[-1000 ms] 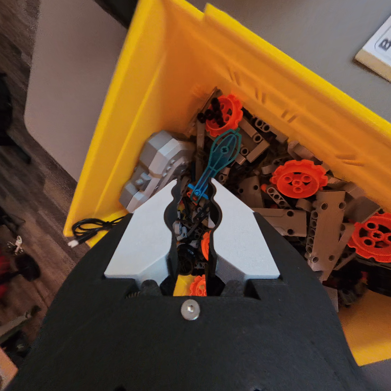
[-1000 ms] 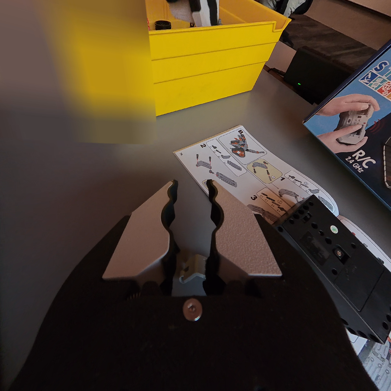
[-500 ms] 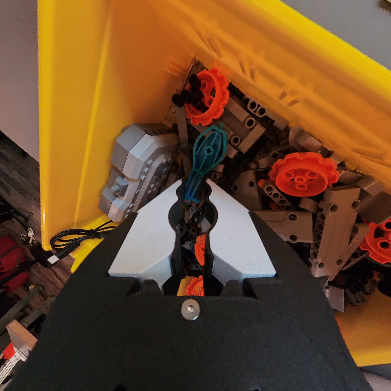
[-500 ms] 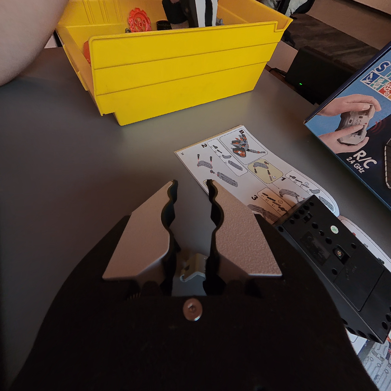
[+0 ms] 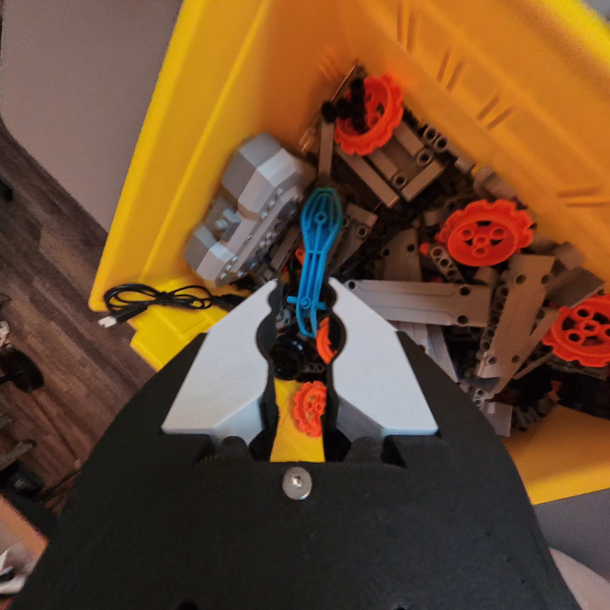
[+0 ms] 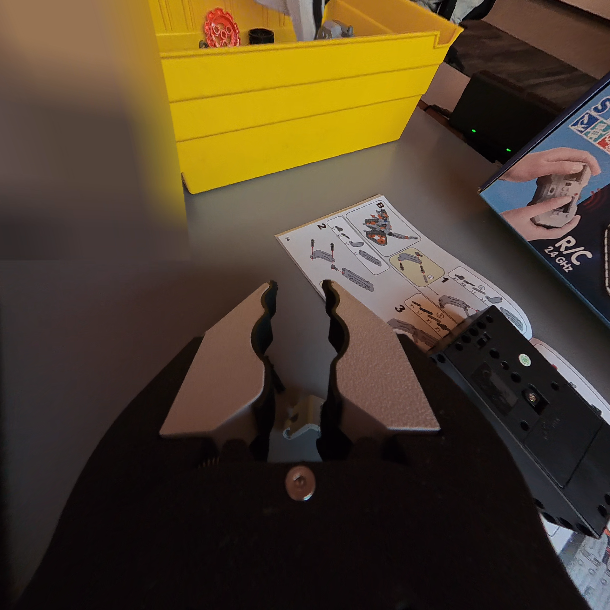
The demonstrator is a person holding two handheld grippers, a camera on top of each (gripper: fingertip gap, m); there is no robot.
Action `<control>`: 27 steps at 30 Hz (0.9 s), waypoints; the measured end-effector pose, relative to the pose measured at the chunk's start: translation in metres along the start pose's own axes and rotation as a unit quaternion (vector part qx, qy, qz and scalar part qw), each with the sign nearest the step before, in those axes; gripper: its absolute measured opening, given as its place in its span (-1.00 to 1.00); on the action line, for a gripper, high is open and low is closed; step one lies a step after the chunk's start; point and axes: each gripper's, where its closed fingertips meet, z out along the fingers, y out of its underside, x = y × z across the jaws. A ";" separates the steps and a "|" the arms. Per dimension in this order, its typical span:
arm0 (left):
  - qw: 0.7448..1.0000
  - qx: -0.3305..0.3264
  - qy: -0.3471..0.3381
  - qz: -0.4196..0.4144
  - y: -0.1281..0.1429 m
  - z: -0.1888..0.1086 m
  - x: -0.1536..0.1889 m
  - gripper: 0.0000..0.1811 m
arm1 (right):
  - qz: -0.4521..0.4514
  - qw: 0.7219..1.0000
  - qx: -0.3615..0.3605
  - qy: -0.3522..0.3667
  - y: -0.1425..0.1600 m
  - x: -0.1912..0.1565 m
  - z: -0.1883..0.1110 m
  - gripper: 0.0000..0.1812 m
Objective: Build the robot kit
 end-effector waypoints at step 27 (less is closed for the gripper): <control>0.971 -0.195 0.108 0.084 0.069 -0.014 0.083 0.09 | 0.003 1.000 0.007 0.003 -0.002 0.002 -0.001 -0.69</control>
